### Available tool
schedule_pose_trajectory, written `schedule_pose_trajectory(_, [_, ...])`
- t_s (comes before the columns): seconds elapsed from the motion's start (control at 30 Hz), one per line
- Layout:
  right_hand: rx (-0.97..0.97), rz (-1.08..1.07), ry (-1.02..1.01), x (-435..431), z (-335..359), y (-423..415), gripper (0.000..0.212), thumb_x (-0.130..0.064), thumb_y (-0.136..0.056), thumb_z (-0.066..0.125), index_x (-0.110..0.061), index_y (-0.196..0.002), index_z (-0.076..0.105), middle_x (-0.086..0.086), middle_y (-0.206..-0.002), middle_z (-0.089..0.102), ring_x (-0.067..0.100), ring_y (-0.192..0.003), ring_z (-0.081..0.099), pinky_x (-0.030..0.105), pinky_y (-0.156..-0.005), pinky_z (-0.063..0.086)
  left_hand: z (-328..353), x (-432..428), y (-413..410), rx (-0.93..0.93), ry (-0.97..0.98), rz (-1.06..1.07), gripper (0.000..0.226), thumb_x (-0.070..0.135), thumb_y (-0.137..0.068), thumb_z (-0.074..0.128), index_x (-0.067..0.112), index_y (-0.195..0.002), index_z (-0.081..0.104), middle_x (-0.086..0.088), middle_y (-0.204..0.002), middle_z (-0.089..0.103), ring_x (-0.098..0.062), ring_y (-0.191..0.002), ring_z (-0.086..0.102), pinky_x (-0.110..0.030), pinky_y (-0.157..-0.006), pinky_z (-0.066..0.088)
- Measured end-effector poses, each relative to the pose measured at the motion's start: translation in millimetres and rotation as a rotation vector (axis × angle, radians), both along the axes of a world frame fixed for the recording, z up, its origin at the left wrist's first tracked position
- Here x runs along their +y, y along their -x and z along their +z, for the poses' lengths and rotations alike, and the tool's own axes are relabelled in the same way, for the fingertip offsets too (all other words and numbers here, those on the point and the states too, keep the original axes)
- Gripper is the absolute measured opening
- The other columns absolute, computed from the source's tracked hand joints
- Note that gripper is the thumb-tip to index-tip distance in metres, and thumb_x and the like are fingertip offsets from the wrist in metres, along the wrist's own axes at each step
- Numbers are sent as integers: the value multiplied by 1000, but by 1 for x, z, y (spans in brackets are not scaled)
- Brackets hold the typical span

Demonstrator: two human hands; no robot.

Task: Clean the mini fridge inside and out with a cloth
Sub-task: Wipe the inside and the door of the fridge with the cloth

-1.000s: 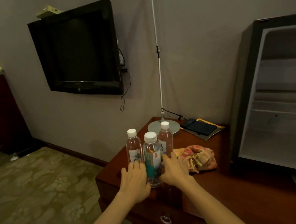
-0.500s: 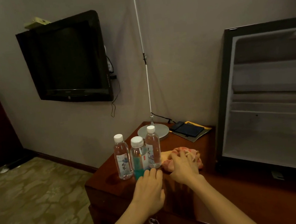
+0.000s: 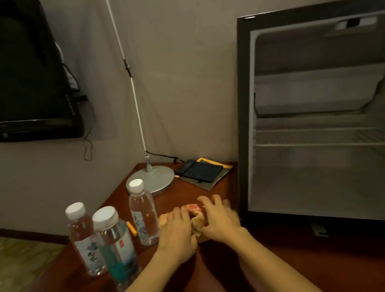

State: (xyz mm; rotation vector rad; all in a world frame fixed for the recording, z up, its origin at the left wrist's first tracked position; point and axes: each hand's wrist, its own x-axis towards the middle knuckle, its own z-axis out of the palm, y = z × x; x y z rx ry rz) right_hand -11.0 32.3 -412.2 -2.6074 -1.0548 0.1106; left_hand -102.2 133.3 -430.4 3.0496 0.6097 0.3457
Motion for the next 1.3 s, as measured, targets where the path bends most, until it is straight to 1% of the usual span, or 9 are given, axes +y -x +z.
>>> schedule_pose_trajectory(0.17, [92, 51, 67, 23, -10, -20, 63, -45, -82, 61, -25, -137, 36, 12, -135, 42, 37, -121, 43, 41, -100, 39, -22, 14, -23, -17, 72, 54, 75, 30, -81, 57, 13, -145, 22, -5, -141, 35, -23, -128, 40, -34, -105, 36])
schedule_pose_trajectory(0.27, [145, 57, 35, 26, -13, -23, 62, -37, -81, 64, -25, -135, 37, 13, -132, 44, 37, -119, 43, 42, -99, 40, -26, 13, -28, -21, 104, 87, 82, 29, -85, 57, 13, -150, 9, -8, -143, 32, -25, -131, 37, -34, -107, 34])
schedule_pose_trajectory(0.4, [161, 55, -40, 11, -15, -17, 59, -26, -80, 68, -27, -130, 38, 12, -127, 45, 35, -115, 47, 41, -92, 45, -22, 3, -28, -29, 113, 68, 83, 25, -83, 59, 15, -148, 9, -8, -136, 36, -23, -122, 44, -33, -102, 36])
schedule_pose_trajectory(0.57, [114, 27, -89, -40, -9, -11, 59, -33, -77, 71, -26, -126, 40, 12, -120, 52, 32, -106, 55, 37, -86, 47, -16, -31, -21, -69, 138, -63, 80, 24, -81, 60, 17, -146, 14, -3, -132, 36, -21, -113, 47, -32, -95, 42])
schedule_pose_trajectory(0.8, [39, -111, -167, -137, 21, -15, 63, -33, -72, 75, -25, -126, 43, 13, -117, 54, 34, -107, 54, 36, -87, 44, 12, -104, -35, -169, 103, -312, 70, 20, -77, 62, 17, -138, 28, -6, -119, 45, -28, -97, 50, -44, -79, 50])
schedule_pose_trajectory(0.97, [-24, -221, -275, -190, 42, -23, 59, -29, -72, 75, -29, -123, 44, 8, -116, 49, 32, -107, 52, 39, -90, 46, 39, -146, -59, -203, 79, -473, 91, 19, -54, 82, 21, -126, 26, -10, -112, 51, -34, -89, 54, -49, -67, 52])
schedule_pose_trajectory(1.13, [-101, -322, -301, -212, 50, -41, 64, -17, -77, 72, -29, -130, 39, 8, -124, 43, 31, -114, 47, 39, -91, 44, 62, -166, -91, -241, -63, -511, 95, 18, -46, 87, 19, -123, 31, -10, -106, 54, -32, -82, 57, -45, -63, 52])
schedule_pose_trajectory(1.2, [-114, -349, -250, -211, 51, -50, 65, -17, -82, 68, -28, -137, 34, 10, -132, 39, 33, -121, 41, 40, -97, 41, 67, -171, -104, -223, -132, -455, 94, 28, -55, 86, 18, -132, 32, -10, -113, 52, -31, -91, 58, -40, -69, 51])
schedule_pose_trajectory(1.3, [-35, -359, -143, -197, 49, -62, 72, -23, -85, 61, -32, -146, 25, 13, -148, 25, 38, -131, 31, 46, -104, 37, 60, -171, -120, -39, -87, -328, 87, 41, -79, 69, 15, -146, 20, -12, -139, 37, -32, -124, 42, -40, -96, 42])
